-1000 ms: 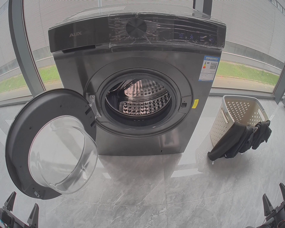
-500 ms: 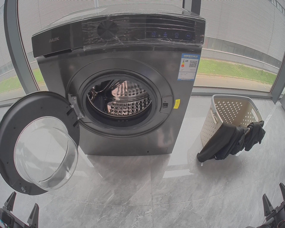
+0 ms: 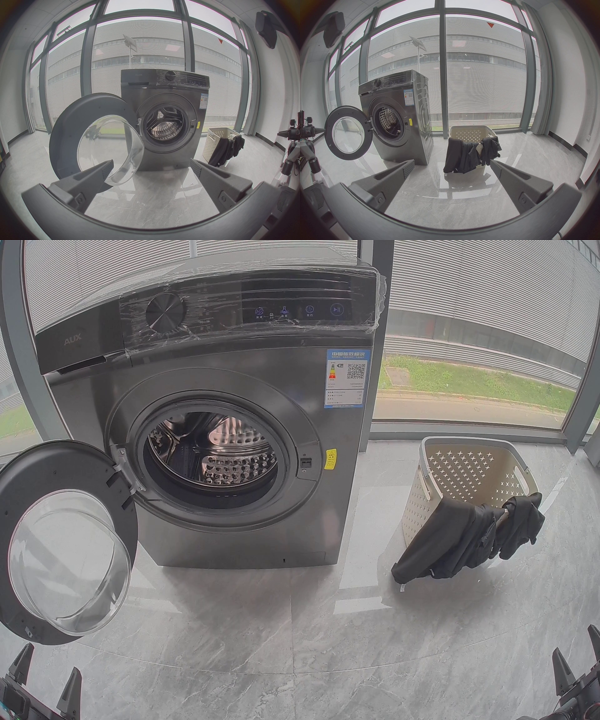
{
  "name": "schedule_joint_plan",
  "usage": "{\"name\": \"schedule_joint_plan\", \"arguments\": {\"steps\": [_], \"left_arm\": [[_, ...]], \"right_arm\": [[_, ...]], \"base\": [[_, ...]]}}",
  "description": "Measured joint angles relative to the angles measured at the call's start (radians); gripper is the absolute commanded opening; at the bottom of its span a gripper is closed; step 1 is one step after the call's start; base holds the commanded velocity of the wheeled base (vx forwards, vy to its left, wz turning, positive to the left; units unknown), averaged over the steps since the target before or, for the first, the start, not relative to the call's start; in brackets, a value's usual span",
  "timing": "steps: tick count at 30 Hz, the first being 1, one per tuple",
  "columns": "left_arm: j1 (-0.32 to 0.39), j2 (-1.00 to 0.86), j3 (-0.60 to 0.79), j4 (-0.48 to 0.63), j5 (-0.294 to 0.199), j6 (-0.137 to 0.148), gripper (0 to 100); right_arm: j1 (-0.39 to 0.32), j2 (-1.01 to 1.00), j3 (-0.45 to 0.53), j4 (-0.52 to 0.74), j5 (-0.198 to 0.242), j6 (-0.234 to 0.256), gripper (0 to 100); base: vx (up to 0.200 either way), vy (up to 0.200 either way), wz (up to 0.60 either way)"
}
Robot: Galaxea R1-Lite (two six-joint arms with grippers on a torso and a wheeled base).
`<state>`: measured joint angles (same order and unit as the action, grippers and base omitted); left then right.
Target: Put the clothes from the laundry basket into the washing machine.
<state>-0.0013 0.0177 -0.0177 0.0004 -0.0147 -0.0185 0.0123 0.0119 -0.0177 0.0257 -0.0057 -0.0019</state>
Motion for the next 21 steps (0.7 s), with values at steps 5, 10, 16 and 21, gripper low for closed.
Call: {"name": "schedule_joint_plan", "arguments": {"steps": [5,10,16,21], "left_arm": [[0.000,0.000,0.000,0.000,0.000,0.000,100],[0.000,0.000,0.000,0.000,0.000,0.000,100],[0.000,0.000,0.000,0.000,0.001,0.002,100],[0.000,0.000,0.000,-0.001,0.001,0.002,100]], "right_arm": [[0.000,0.000,0.000,0.000,0.000,0.001,100],[-0.001,0.001,0.000,0.000,0.000,0.001,100],[0.000,0.001,0.000,0.000,0.000,0.001,100],[0.000,0.001,0.000,0.000,0.000,0.000,100]], "base": [[0.200,0.000,0.00],[0.000,0.000,0.00],[0.000,-0.067,0.00],[0.000,-0.200,0.00]]}}
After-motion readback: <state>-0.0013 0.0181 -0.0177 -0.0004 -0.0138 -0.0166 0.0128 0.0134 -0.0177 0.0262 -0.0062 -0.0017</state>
